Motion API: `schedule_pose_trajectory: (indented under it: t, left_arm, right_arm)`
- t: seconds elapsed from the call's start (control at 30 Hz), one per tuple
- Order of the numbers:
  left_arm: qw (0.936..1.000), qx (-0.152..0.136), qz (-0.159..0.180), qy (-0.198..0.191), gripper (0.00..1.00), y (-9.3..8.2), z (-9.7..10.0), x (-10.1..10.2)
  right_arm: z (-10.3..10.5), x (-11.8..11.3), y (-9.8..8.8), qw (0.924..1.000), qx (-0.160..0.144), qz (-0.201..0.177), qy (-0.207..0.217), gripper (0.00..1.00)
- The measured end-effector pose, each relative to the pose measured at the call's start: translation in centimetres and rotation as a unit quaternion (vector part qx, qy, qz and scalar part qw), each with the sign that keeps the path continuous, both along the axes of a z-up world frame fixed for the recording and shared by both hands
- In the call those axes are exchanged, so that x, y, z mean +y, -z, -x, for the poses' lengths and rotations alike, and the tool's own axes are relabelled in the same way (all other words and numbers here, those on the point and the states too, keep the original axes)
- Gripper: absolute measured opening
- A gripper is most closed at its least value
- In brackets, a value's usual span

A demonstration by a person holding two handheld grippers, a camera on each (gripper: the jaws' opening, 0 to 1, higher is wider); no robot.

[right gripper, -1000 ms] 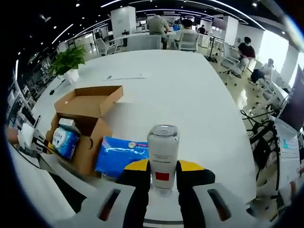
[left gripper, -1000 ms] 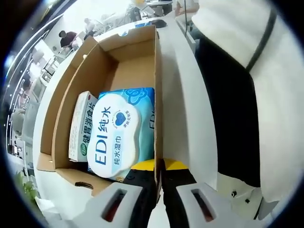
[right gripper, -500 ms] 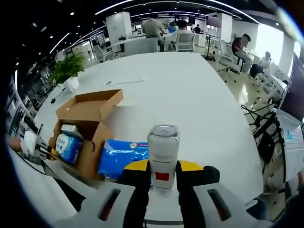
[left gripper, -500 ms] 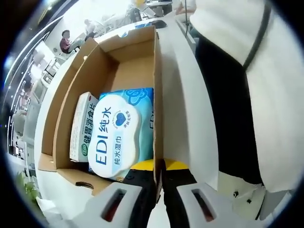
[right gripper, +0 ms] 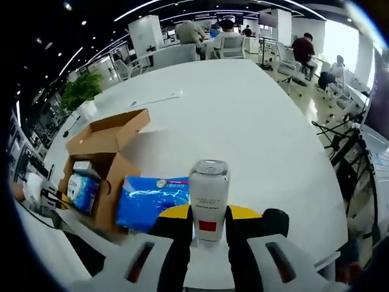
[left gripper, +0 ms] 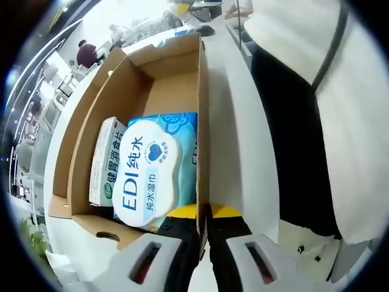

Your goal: Operate the shoe box by opening the lid, removing the specified soft item, and placing it in the target area until the item is outside and the box remains undamaged.

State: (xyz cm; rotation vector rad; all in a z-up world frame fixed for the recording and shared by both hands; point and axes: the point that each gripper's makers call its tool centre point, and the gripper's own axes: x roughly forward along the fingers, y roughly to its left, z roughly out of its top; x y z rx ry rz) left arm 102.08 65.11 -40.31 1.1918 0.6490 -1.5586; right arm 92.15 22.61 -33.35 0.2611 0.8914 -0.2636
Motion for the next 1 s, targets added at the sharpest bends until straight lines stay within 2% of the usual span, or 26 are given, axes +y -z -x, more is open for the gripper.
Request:
schedule_pose_trajectory:
  t: [0.07, 0.37, 0.47, 0.57, 0.67, 0.8, 1.0]
  left_arm:
    - [1.0000, 0.002, -0.001, 0.000, 0.03, 0.0, 0.0, 0.0]
    - [1.0000, 0.002, -0.002, -0.003, 0.03, -0.2, 0.1, -0.2]
    - [0.9999, 0.006, -0.005, -0.008, 0.03, -0.2, 0.1, -0.2]
    - [0.9999, 0.007, -0.006, -0.009, 0.03, -0.3, 0.1, -0.3]
    - [0.9999, 0.007, -0.006, -0.009, 0.03, -0.4, 0.1, -0.3]
    - [0.9999, 0.005, -0.004, -0.011, 0.03, -0.2, 0.0, -0.2]
    - [0.9999, 0.009, -0.007, -0.013, 0.03, -0.2, 0.0, -0.2]
  right_arm:
    - [-0.2, 0.1, 0.5, 0.9998, -0.001, -0.018, -0.002, 0.20]
    - [-0.4, -0.4, 2.9, 0.9996, 0.018, -0.022, -0.004, 0.20]
    - [-0.6, -1.0, 2.6, 0.9992, 0.036, -0.009, -0.013, 0.20]
    - [-0.5, -1.4, 2.9, 0.9986, 0.046, -0.024, -0.004, 0.20]
    - [-0.1, -2.2, 3.8, 0.9966, 0.078, -0.021, -0.016, 0.20]
    - [0.4, -1.9, 4.2, 0.9952, 0.092, -0.021, -0.024, 0.20]
    - [0.0, -1.8, 4.8, 0.9946, 0.096, -0.021, -0.032, 0.20]
